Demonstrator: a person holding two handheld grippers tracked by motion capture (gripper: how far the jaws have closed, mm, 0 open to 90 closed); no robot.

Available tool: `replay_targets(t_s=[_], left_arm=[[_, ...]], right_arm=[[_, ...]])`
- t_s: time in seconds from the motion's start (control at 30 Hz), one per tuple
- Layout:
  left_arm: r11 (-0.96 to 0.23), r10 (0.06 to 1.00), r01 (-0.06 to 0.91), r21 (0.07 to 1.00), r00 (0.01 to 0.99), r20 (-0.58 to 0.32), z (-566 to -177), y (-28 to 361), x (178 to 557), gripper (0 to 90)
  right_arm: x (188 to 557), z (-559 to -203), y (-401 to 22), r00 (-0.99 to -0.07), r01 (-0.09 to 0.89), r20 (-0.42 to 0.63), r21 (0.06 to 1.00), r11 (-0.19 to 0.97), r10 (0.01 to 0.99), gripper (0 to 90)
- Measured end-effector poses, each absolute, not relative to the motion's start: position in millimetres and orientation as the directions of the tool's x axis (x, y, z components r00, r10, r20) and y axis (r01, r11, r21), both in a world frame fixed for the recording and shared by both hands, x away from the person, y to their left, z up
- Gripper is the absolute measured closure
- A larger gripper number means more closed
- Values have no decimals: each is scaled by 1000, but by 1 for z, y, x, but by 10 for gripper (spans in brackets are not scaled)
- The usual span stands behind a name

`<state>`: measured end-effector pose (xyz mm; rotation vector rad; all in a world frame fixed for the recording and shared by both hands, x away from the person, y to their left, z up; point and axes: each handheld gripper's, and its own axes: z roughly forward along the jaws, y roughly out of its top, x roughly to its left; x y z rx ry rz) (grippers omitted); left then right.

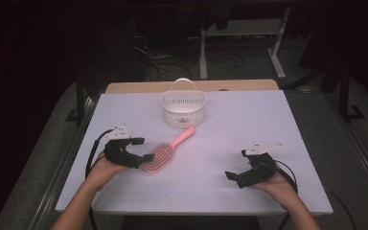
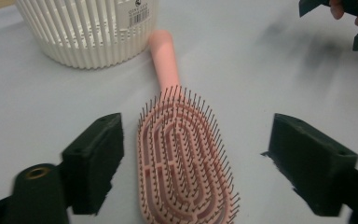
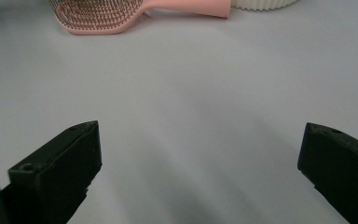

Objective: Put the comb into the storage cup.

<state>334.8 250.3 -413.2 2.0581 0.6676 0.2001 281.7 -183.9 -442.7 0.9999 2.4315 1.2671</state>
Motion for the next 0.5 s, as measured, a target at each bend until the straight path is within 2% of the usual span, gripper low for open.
replay_targets(t_s=[0.07,0.13,0.27,0.5], left_arm=[[-412,539,381,827,835,-116,-411,248,337,284],[-413,539,382,827,834,-116,-411,247,338,311],[-409,544,380,829,831,-113,-410,244,341,433],[-399,544,396,827,828,-134,-409,239,348,538]], right_arm=[[281,-442,-184,-743,469,113,791,393,659,0],[281,-442,-184,-744,468,112,791,393,659,0],[281,-442,-184,-744,469,113,791,394,659,0],[281,-443,-184,-746,467,111,790,398,657,0]])
